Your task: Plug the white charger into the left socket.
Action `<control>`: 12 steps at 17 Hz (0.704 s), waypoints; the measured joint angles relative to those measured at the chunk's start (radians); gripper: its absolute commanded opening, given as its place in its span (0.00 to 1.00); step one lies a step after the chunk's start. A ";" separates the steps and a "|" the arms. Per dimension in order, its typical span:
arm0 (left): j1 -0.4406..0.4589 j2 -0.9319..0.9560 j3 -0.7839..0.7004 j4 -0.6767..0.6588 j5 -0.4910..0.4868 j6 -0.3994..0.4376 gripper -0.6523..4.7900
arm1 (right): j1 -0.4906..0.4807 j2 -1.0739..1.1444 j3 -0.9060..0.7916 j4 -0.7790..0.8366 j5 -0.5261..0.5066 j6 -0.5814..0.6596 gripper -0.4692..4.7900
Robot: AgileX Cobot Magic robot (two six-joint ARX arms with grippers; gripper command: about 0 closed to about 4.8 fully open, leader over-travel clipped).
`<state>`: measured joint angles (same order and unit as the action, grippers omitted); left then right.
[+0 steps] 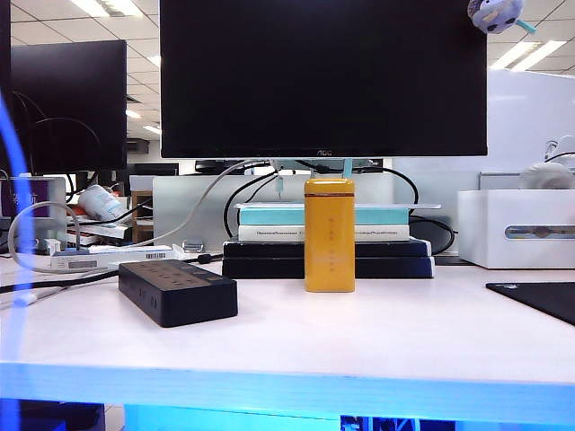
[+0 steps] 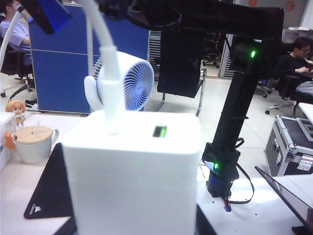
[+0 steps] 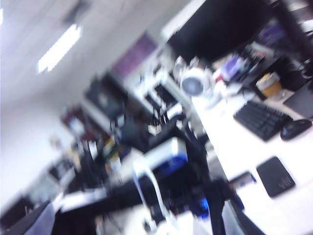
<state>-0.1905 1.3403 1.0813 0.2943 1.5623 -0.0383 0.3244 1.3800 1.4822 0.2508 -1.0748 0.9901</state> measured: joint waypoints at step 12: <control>0.055 0.114 0.004 0.114 -0.036 -0.027 0.28 | 0.166 0.006 0.000 -0.555 0.424 -0.866 1.00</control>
<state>-0.1356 1.4544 1.0851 0.4080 1.5261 -0.0650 0.4904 1.3861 1.4822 -0.3042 -0.6510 0.1246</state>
